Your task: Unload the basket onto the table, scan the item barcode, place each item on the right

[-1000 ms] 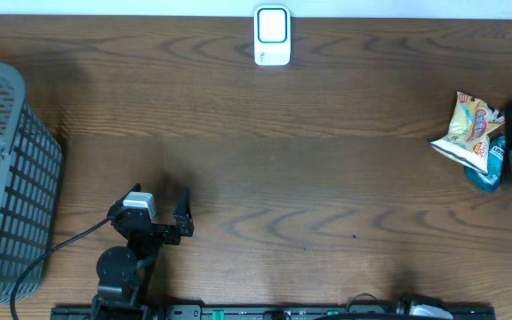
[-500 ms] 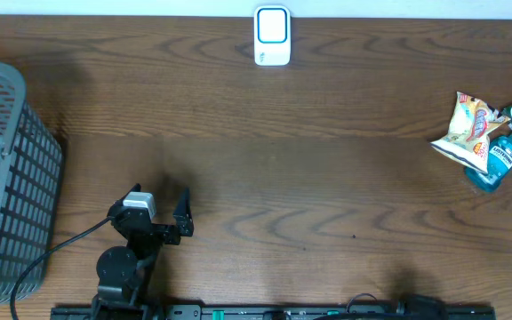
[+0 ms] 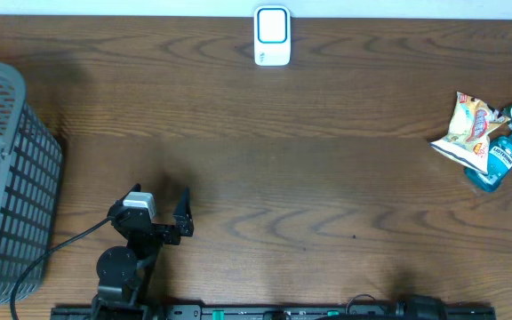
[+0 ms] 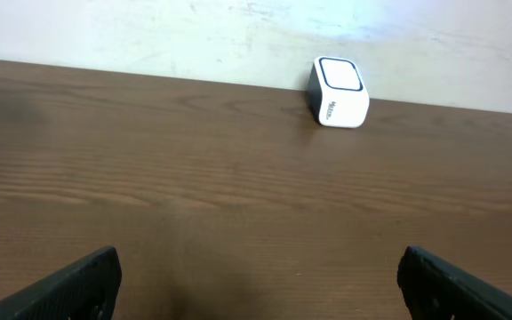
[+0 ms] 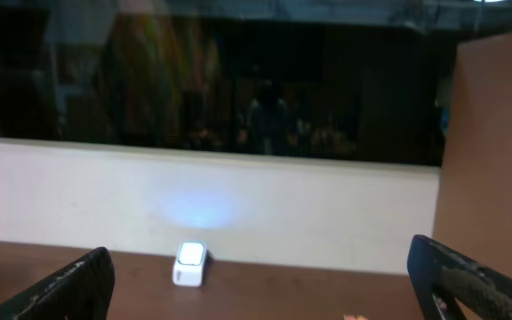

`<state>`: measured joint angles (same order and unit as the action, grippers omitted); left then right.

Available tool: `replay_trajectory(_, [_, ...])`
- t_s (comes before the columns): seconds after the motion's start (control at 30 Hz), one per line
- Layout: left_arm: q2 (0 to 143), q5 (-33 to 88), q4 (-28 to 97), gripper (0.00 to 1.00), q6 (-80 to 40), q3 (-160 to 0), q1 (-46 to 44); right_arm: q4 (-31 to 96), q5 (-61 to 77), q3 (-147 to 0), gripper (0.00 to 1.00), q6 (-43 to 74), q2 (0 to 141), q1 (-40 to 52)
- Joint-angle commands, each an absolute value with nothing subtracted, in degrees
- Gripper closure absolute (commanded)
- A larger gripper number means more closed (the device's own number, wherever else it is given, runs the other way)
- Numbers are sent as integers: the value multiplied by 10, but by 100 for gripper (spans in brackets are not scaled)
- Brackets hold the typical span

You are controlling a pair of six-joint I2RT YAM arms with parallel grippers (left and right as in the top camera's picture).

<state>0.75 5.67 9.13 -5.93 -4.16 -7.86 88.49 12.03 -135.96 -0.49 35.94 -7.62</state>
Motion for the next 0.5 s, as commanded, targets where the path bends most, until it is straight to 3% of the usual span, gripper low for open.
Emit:
replay_trajectory(0.0, [6, 60, 105, 2, -54, -32, -76, 875, 124, -1355, 1, -10, 335, -66])
replay_trajectory(0.23, [6, 60, 105, 2, -54, -32, -76, 880, 119, -1295, 1, -10, 288, -62])
replay_trajectory(0.47, [6, 60, 105, 2, -54, -32, -76, 782, 124, -1103, 1, -9, 212, -33])
